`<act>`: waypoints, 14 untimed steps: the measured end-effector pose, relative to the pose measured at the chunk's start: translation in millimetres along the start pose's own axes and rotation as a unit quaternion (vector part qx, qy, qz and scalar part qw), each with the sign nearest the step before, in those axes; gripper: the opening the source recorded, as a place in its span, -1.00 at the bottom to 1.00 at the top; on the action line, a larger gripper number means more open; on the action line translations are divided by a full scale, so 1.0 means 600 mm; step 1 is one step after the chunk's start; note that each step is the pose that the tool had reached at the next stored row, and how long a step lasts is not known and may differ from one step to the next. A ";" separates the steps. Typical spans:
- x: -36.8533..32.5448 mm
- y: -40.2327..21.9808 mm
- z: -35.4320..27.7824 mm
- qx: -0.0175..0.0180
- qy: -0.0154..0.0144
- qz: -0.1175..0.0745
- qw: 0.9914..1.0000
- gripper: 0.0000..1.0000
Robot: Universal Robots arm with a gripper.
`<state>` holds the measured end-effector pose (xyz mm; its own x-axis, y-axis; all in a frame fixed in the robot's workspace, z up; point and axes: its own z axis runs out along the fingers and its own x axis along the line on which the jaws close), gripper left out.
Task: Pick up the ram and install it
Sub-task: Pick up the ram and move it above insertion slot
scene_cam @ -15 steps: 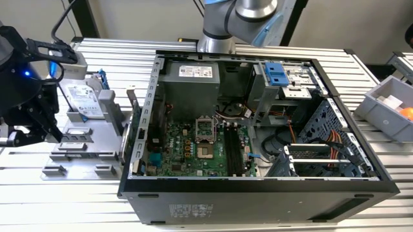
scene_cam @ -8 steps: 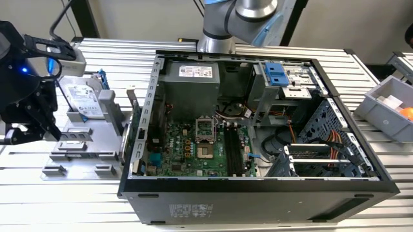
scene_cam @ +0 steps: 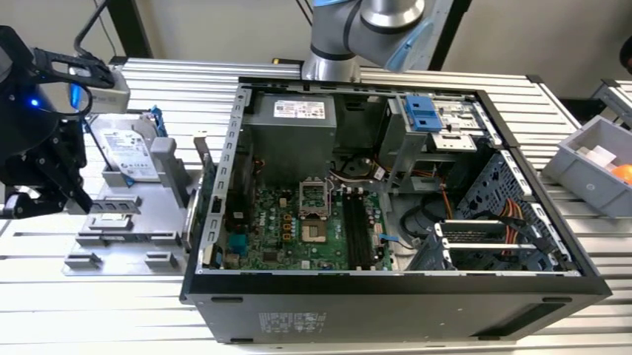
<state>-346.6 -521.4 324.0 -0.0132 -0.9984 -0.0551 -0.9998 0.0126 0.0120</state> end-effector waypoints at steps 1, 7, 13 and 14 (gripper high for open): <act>0.000 0.000 -0.001 0.000 0.000 0.000 1.000 -1.00; -0.001 0.000 -0.005 0.000 0.000 0.000 1.000 -1.00; -0.001 0.000 -0.008 0.000 0.000 0.000 1.000 -1.00; -0.001 0.000 -0.009 0.000 0.001 0.000 1.000 -1.00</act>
<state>-346.7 -520.9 329.4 -0.0134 -0.9985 -0.0539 -0.9998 0.0128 0.0124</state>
